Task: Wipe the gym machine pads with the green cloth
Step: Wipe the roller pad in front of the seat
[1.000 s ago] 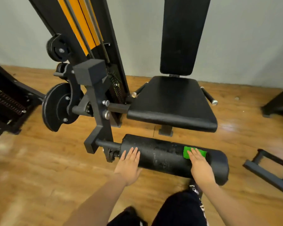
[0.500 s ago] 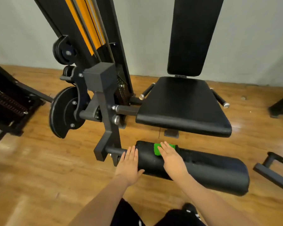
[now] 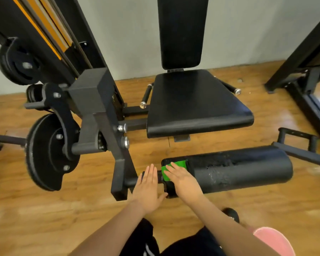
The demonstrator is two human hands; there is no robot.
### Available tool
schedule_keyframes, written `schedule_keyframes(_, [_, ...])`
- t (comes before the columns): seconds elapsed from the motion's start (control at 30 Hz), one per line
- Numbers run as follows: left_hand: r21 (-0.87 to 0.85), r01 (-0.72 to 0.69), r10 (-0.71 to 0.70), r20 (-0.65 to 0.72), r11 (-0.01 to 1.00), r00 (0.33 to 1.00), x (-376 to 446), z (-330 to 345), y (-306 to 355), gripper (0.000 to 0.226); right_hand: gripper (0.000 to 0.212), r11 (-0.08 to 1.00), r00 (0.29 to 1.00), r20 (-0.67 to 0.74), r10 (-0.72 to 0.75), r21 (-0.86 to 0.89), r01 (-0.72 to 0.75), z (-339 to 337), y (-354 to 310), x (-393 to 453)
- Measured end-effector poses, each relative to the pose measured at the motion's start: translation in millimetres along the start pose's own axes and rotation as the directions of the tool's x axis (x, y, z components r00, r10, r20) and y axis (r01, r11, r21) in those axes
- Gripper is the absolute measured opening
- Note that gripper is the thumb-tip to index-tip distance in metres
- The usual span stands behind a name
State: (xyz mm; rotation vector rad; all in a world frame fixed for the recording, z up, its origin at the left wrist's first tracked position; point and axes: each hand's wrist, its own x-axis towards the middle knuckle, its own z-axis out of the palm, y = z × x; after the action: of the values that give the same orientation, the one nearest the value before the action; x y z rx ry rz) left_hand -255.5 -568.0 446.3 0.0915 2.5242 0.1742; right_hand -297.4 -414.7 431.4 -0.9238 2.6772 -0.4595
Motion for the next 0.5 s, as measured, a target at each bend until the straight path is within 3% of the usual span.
schedule_keyframes(0.13, [-0.005, 0.000, -0.001, -0.024, 1.000, 1.000, 7, -6, 13, 0.088, 0.079, 0.999, 0.996, 0.082, 0.037, -0.011, -0.036, -5, 25, -14])
schedule_keyframes(0.2, [-0.009, 0.017, -0.017, -0.031, 1.000, 0.999, 8, -5, 28, 0.088, 0.072, 0.997, 0.996, 0.033, 0.081, -0.011, -0.080, -18, 51, -25])
schedule_keyframes(0.5, [0.101, 0.028, -0.030, 0.021, 0.994, 0.999, 21, -4, 90, 0.106, 0.070, 0.900, 0.900, 0.043, 0.434, -0.065, -0.431, -84, 192, -99])
